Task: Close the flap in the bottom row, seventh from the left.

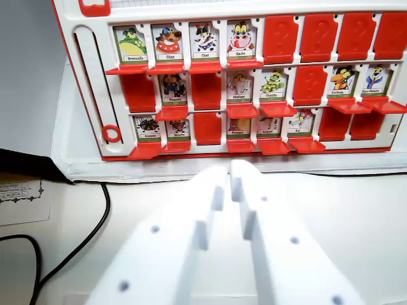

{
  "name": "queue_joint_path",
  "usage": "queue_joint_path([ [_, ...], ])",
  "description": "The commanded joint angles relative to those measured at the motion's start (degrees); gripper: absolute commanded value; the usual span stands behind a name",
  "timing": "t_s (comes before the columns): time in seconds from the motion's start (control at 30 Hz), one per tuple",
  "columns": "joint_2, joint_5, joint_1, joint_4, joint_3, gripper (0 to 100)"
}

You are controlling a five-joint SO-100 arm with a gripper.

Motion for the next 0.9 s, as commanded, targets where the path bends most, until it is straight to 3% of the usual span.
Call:
queue_joint_path([
  [0.0, 3.52, -0.88, 0.35, -0.70, -5.71, 0],
  [0.87, 3.16, -0.97, -0.53, -1.23, -5.71, 0],
])
